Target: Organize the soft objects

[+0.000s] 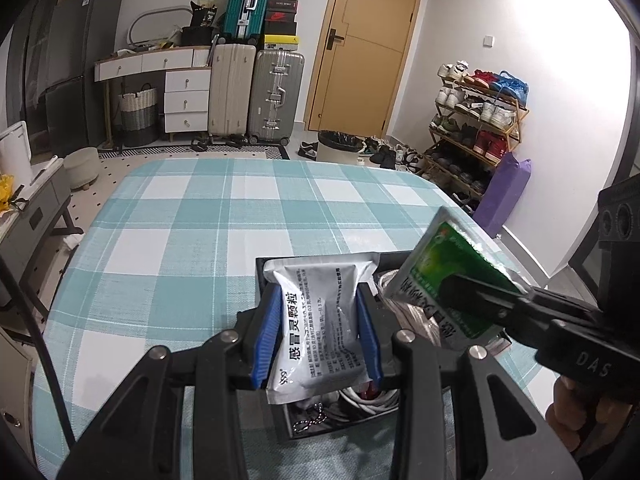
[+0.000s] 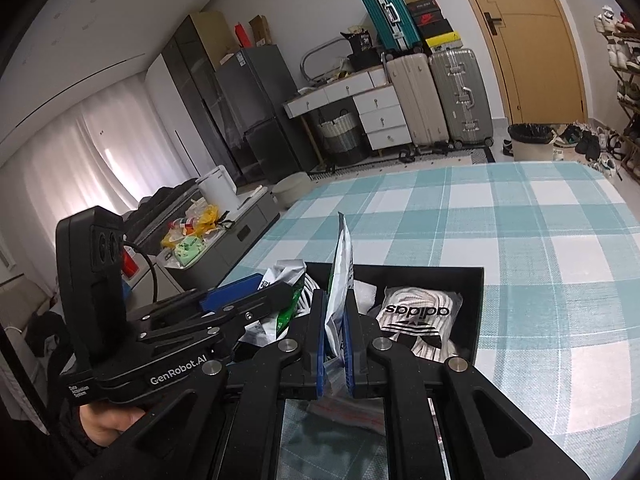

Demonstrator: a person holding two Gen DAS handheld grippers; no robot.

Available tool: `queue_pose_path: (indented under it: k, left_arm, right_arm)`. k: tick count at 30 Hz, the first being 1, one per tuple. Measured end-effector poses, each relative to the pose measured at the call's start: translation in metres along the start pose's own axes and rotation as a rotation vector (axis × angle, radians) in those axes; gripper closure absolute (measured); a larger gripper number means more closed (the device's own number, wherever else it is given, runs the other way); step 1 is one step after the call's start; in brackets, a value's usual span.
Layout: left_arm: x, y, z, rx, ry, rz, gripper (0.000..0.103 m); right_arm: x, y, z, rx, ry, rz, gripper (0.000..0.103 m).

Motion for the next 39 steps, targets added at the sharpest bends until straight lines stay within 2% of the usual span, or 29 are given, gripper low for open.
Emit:
queue_pose_path:
  k: [11, 15, 17, 19, 22, 23, 24, 25, 26, 27, 31, 34, 39]
  left_arm:
    - [0.009, -0.009, 0.003, -0.023, -0.040, 0.006, 0.066]
    - [0.010, -0.009, 0.001, -0.040, -0.049, 0.006, 0.060]
    - [0.010, -0.007, 0.001, -0.047, -0.054, 0.007, 0.055]
    - [0.011, -0.005, 0.001, -0.049, -0.059, 0.004, 0.051]
    - [0.015, 0.000, 0.001, -0.046, -0.082, -0.006, 0.041]
    - [0.017, 0.003, 0.001, -0.042, -0.093, -0.014, 0.041]
    - [0.018, 0.005, 0.001, -0.039, -0.103, -0.017, 0.040]
    - [0.020, 0.007, 0.001, -0.038, -0.108, -0.018, 0.034]
    - [0.020, 0.010, 0.001, -0.036, -0.109, -0.025, 0.024]
    - [0.020, 0.013, 0.002, -0.025, -0.109, -0.032, 0.020]
    - [0.025, 0.027, 0.004, 0.011, -0.135, -0.046, 0.012]
    - [0.025, 0.037, 0.006, 0.033, -0.128, -0.057, 0.004]
    - [0.026, 0.051, 0.012, 0.070, -0.135, -0.074, 0.000]
  right_arm:
    - [0.018, -0.020, 0.005, -0.070, -0.038, 0.064, 0.095]
    - [0.020, -0.014, 0.005, -0.061, -0.012, 0.104, 0.080]
    - [0.023, -0.008, 0.004, -0.051, 0.000, 0.117, 0.078]
    - [0.025, -0.002, 0.004, -0.037, 0.017, 0.137, 0.070]
    - [0.029, 0.010, 0.003, -0.006, 0.046, 0.176, 0.064]
    - [0.030, 0.015, 0.003, 0.003, 0.061, 0.186, 0.061]
    - [0.031, 0.018, 0.004, 0.012, 0.075, 0.193, 0.054]
    - [0.030, 0.021, 0.005, 0.019, 0.097, 0.203, 0.051]
    - [0.029, 0.025, 0.007, 0.020, 0.126, 0.209, 0.050]
    - [0.028, 0.027, 0.009, 0.017, 0.142, 0.210, 0.048]
    - [0.026, 0.036, 0.017, 0.037, 0.183, 0.208, 0.023]
    - [0.022, 0.041, 0.023, 0.053, 0.195, 0.186, 0.013]
    - [0.013, 0.049, 0.035, 0.091, 0.229, 0.157, 0.001]
Point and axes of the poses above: each gripper's, at about its wrist camera, not at the fingertips, and y roughly against the way its jaws point, x to its right, z to its underside, the point moved 3 cm from there along -y, roughly the way its jaws point, and after that the axes turned 14 degrees about -y, right-handed, at the moved point
